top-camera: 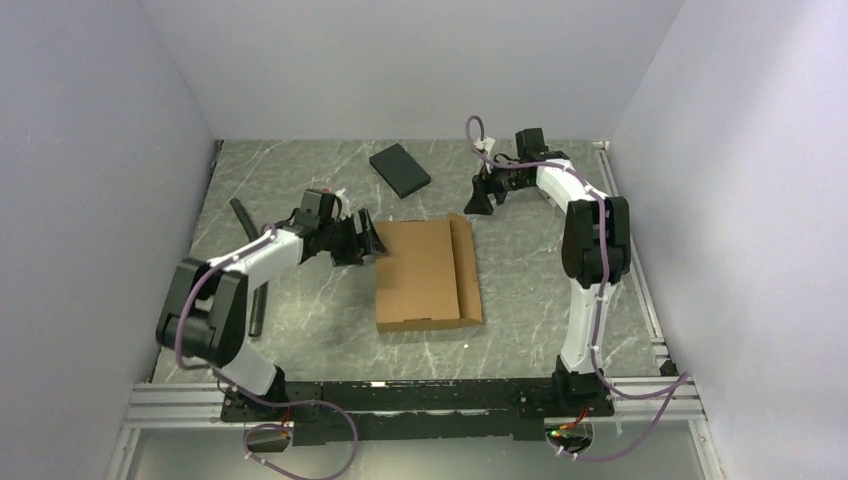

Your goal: Fold the paper box

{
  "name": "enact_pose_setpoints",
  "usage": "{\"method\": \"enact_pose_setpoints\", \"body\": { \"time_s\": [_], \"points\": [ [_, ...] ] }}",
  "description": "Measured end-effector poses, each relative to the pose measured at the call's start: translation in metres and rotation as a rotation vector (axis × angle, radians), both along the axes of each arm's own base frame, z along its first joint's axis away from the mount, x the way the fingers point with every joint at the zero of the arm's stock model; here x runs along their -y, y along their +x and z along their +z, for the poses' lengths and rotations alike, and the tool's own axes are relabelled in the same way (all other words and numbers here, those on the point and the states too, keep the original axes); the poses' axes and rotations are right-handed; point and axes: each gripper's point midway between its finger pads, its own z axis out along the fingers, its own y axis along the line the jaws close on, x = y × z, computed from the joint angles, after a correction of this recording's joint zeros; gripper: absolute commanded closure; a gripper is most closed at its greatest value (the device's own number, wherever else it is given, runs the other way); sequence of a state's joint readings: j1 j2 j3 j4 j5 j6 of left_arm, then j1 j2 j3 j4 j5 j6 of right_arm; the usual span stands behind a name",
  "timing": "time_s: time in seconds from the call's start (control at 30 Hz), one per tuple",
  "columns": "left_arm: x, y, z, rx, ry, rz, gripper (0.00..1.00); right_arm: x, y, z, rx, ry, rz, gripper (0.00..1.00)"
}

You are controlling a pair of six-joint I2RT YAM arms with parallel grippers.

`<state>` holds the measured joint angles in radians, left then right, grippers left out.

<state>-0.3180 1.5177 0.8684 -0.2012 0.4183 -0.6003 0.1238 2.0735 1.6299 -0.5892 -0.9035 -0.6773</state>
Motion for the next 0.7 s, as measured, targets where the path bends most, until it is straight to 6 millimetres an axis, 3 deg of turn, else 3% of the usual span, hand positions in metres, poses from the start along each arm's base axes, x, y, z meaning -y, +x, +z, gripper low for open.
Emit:
{"method": "enact_pose_setpoints", "body": {
  "time_s": [0.1, 0.23, 0.33, 0.47, 0.57, 0.7],
  "points": [
    [0.004, 0.018, -0.007, -0.019, 0.003, -0.016, 0.21, -0.001, 0.009, -0.019, -0.052, -0.009, 0.001, 0.27],
    [0.007, 0.038, -0.015, -0.038, 0.009, -0.033, 0.26, 0.000, 0.005, -0.037, -0.122, -0.026, 0.014, 0.26],
    [0.008, 0.049, -0.020, -0.055, 0.025, -0.046, 0.26, -0.001, 0.001, -0.034, -0.121, -0.026, 0.034, 0.22],
    [-0.002, 0.054, -0.018, -0.044, 0.066, -0.027, 0.23, -0.009, -0.004, -0.005, -0.069, -0.008, 0.078, 0.20],
    [-0.020, 0.051, 0.005, 0.016, 0.113, 0.036, 0.30, -0.025, 0.000, 0.024, -0.008, 0.011, 0.111, 0.20],
    [-0.037, 0.023, 0.064, 0.150, 0.066, 0.115, 0.55, -0.066, -0.009, 0.047, 0.013, 0.039, 0.162, 0.24]
  ]
}}
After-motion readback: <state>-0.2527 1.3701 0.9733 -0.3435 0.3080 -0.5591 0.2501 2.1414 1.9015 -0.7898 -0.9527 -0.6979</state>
